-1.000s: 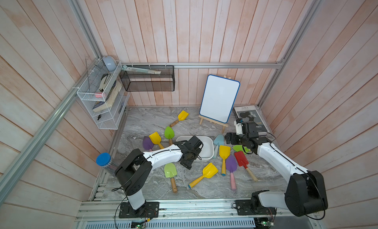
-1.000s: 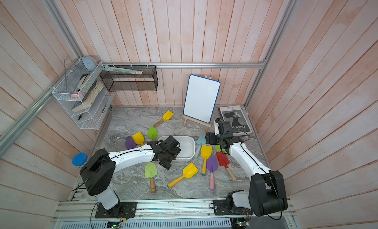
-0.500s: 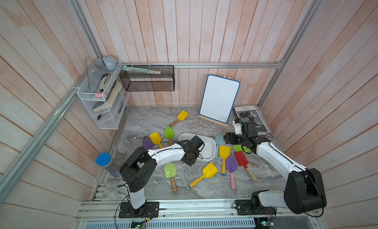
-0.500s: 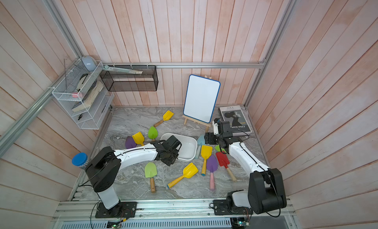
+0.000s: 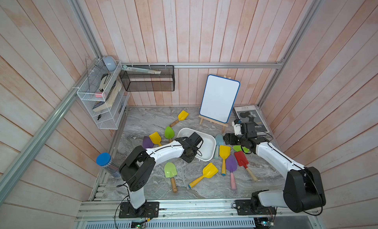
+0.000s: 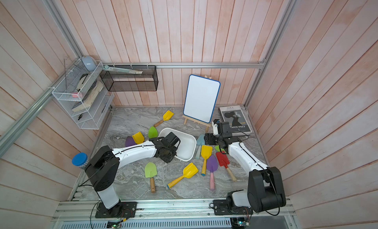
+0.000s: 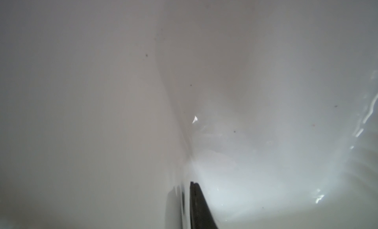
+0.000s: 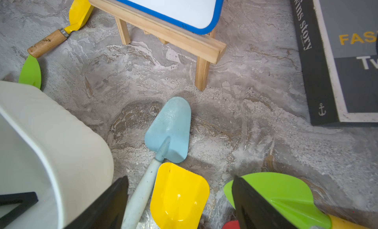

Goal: Put the shovel into the storage box
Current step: Pick up the storage box at the center of the board.

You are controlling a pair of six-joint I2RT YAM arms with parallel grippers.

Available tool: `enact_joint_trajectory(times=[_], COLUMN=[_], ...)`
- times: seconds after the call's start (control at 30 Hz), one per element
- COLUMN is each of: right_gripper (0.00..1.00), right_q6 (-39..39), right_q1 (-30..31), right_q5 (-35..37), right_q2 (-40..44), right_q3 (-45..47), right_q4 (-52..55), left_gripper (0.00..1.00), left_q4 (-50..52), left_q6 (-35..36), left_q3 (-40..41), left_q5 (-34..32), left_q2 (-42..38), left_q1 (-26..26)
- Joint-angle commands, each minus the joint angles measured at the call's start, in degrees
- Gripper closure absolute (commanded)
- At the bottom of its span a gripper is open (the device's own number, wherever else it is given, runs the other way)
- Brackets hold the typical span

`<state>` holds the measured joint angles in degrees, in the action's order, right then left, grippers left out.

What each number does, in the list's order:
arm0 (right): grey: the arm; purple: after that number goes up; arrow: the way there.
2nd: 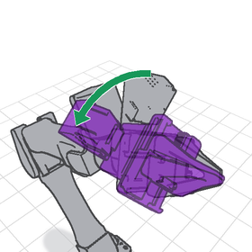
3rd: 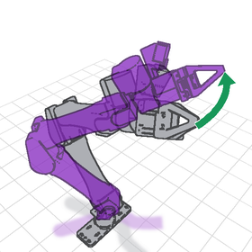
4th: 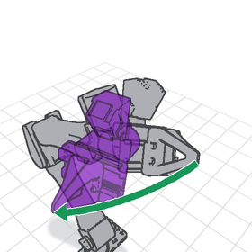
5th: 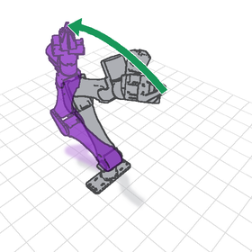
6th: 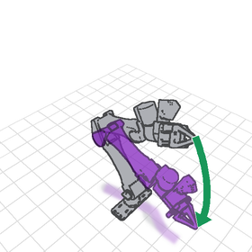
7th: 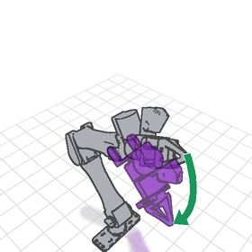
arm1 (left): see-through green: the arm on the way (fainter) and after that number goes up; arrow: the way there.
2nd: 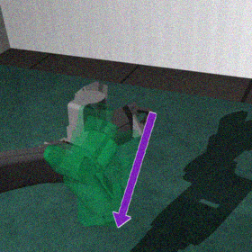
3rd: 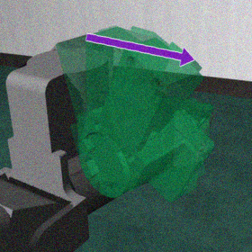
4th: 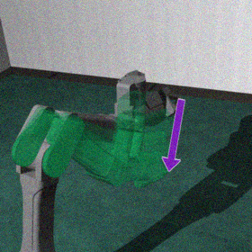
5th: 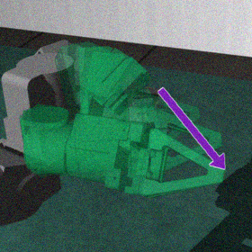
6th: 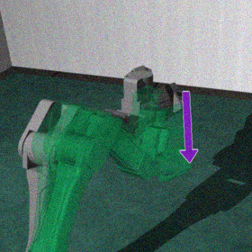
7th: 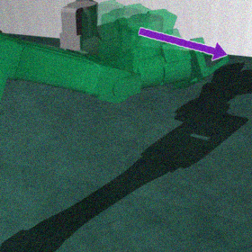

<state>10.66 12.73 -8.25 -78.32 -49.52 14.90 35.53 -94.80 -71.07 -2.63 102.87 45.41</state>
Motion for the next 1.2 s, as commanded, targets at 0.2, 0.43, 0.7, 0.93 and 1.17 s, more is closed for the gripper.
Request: enact_joint_trajectory(times=[0.2, 0.43, 0.7, 0.93, 1.17], right_gripper=[0.15, 0.15, 0.15, 0.15, 0.16], right_q6=[-0.3, 0.5, 1.8, 2.3, 2.9], right_q1=[0.3, 0.4, 0.8, 0.8, 0.9], right_q5=[-1.7, -3.1, -4.4, -4.9, -5.7], right_q2=[-0.3, -0.1, 0.2, -0.9, -2.3], right_q3=[0.4, 0.2, 0.7, 0.3, -0.4], right_q4=[-0.3, -0.1, -0.6, -0.7, -0.8], left_gripper=[0.97, 0.97, 0.97, 0.96, 0.96], left_q4=[15.5, 37.2, 40.2, 39.7, 36.2], left_q6=[27.4, 49.0, 60.9, 68.8, 72.8], left_q3=[-18.0, -32.9, -36.3, -38.7, -36.2], left_q5=[0.0, -2.6, -5.4, -4.9, -2.1], left_q2=[4.7, 17.1, 19.4, 21.2, 21.6], left_q1=[-4.2, -5.4, -8.2, -9.5, -10.9])
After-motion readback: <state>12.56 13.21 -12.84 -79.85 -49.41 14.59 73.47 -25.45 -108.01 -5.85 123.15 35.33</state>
